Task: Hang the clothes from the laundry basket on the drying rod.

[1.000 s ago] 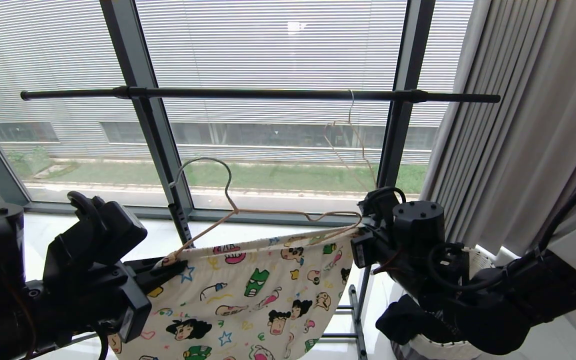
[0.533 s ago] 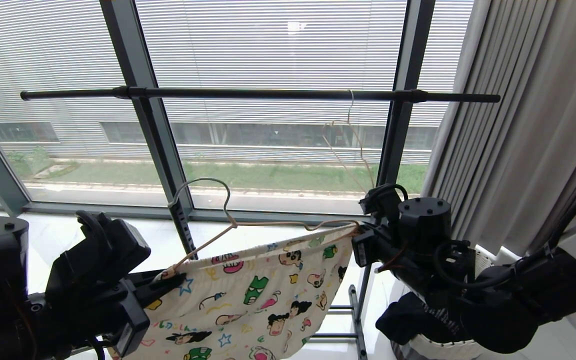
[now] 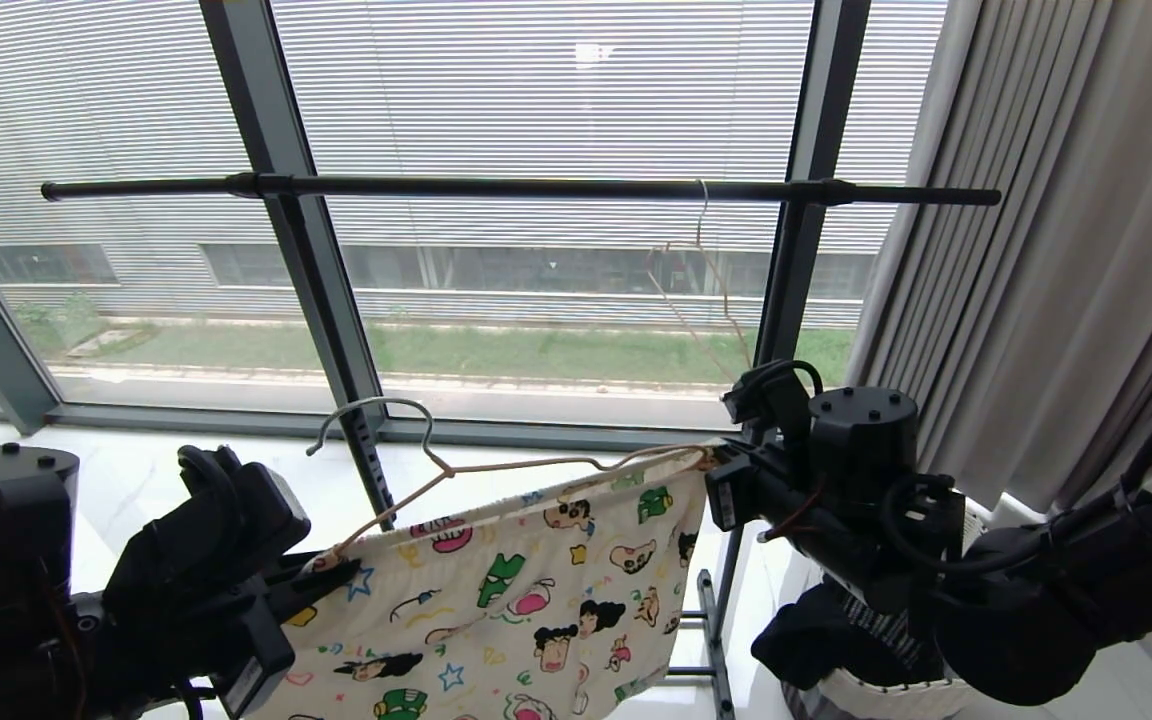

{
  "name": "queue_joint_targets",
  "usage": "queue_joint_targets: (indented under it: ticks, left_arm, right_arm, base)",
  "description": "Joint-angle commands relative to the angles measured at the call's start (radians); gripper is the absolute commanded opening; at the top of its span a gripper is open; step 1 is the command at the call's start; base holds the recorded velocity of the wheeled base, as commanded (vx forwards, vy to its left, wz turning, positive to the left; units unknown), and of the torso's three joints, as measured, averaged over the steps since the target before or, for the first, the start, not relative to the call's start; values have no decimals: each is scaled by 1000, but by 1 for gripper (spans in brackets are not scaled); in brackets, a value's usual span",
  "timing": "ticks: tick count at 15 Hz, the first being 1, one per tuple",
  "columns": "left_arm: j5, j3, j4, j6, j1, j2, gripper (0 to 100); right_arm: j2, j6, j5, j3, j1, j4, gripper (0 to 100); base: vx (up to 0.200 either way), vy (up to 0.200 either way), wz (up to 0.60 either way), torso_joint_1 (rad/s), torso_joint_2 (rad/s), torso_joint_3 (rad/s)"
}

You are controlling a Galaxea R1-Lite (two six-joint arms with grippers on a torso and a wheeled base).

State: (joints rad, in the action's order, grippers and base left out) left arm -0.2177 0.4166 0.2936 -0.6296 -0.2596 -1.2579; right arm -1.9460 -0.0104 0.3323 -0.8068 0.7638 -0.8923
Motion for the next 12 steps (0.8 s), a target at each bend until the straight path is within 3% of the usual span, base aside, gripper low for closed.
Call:
queue_joint_targets:
  ticks: [1,6,11,12]
  left_arm:
    - [1,-1,-1,-4,5,-41,0]
    - [15,-2,-2,-53,2,-133,0]
    - [75,4,-1,-64,-23,-206,0]
    - [73,4,1,-53,-21,-207,0]
  right_arm:
    - [12,0,-1,0,2,1,0]
    - [35,38,-52,-2,0,16,0]
    - [121,107,-220,-54,0,176,0]
    - [167,110,-277,-86,0,283,0]
  base:
    - [0,0,0,0,0,0]
    - [0,0,0,0,0,0]
    - [0,0,0,0,0,0]
    - [0,0,0,0,0,0]
